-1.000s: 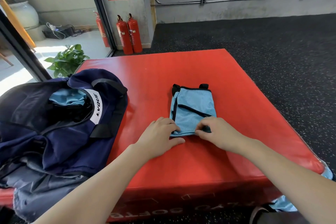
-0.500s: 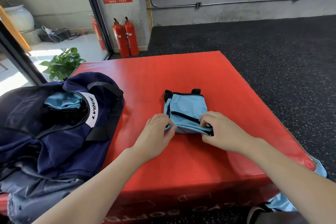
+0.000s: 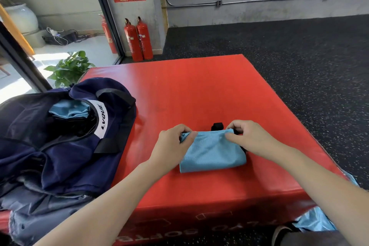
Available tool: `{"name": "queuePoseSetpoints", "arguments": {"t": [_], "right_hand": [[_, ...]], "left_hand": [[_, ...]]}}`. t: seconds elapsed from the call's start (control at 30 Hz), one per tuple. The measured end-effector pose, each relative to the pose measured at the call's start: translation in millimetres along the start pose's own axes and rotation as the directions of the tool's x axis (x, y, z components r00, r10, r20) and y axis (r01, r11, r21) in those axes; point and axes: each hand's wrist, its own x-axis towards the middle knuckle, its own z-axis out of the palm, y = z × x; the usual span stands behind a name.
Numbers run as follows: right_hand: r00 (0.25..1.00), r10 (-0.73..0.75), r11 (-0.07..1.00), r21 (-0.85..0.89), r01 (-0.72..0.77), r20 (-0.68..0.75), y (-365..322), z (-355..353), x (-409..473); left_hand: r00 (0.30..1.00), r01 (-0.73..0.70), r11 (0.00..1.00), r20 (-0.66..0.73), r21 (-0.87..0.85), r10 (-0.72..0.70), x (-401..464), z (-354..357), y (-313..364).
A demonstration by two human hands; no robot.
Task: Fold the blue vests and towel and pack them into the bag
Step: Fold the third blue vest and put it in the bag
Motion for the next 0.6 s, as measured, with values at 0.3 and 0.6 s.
{"name": "queuePoseSetpoints", "arguments": {"t": [0.3, 0.6], "right_hand": [[0.990, 0.129, 0.955, -0.259, -0.141, -0.064, 10, 7, 13], [0.974, 0.188, 0.912, -0.345, -0.222, -0.128, 6, 13, 16]], "left_hand": [[1.000, -0.010, 0.936, 0.006, 0.351, 0.009, 11, 5, -14], [0.897, -0.351, 0.897, 0.372, 0.268, 0.239, 9, 11, 2]]}}
